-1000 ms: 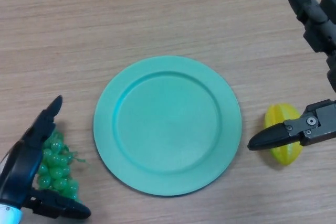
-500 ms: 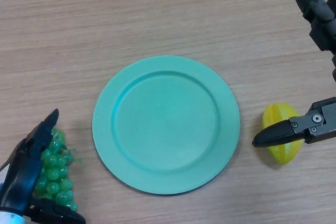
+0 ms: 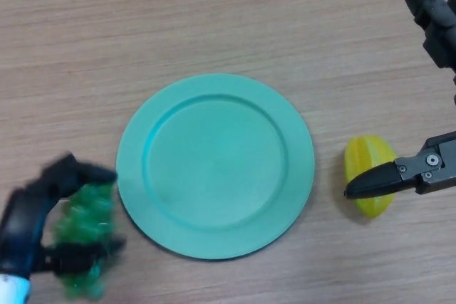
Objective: Pick up the green grapes and place it on the plate
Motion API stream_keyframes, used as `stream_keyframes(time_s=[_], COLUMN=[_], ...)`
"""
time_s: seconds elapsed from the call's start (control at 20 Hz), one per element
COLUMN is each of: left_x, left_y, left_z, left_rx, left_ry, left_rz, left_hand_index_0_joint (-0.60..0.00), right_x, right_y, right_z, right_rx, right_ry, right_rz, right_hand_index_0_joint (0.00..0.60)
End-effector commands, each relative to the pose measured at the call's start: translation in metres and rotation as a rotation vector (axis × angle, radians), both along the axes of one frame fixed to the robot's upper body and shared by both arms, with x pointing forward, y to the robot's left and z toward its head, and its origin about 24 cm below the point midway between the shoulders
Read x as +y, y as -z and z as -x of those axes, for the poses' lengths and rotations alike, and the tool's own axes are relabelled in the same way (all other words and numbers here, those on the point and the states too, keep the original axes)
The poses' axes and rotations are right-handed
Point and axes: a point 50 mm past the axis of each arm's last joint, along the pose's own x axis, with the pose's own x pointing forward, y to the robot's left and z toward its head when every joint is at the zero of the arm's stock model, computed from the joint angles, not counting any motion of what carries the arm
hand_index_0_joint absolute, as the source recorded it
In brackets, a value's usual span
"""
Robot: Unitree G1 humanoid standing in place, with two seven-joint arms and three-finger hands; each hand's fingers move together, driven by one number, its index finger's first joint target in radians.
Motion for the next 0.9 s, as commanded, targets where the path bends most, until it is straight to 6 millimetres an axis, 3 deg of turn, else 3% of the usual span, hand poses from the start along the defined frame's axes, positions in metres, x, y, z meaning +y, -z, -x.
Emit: stream_keyframes(time_s=[0.05, 0.4, 0.7, 0.75, 0.8, 0.85, 0.9], left_x=[0.03, 0.02, 0.015, 0.015, 0.015, 0.015, 0.015], left_y=[-0.045, -0.099, -0.111, -0.112, -0.113, -0.114, -0.114], left_z=[0.01, 0.028, 0.03, 0.03, 0.03, 0.031, 0.031], left_rx=[-0.239, -0.458, -0.451, -0.454, -0.463, -0.468, -0.459], left_ry=[-0.133, -0.144, -0.119, -0.119, -0.116, -0.112, -0.101], left_rz=[-0.07, -0.159, -0.214, -0.204, -0.174, -0.148, -0.101], left_hand_index_0_joint=[-0.6, -0.6, -0.6, -0.6, -0.5, -0.4, -0.25], right_x=[0.001, 0.002, 0.002, 0.002, 0.002, 0.002, 0.003], right_y=[-0.023, -0.025, -0.025, -0.025, -0.024, -0.024, -0.024], right_z=[0.014, 0.016, 0.014, 0.014, 0.013, 0.013, 0.012], right_rx=[-0.181, -0.18, -0.177, -0.177, -0.176, -0.176, -0.175], right_ry=[-0.017, -0.028, -0.024, -0.024, -0.023, -0.023, -0.023], right_rz=[-0.019, -0.033, -0.02, -0.02, -0.019, -0.017, -0.015], right_hand_index_0_joint=[0.0, 0.0, 0.0, 0.05, 0.183, 0.2, 0.125])
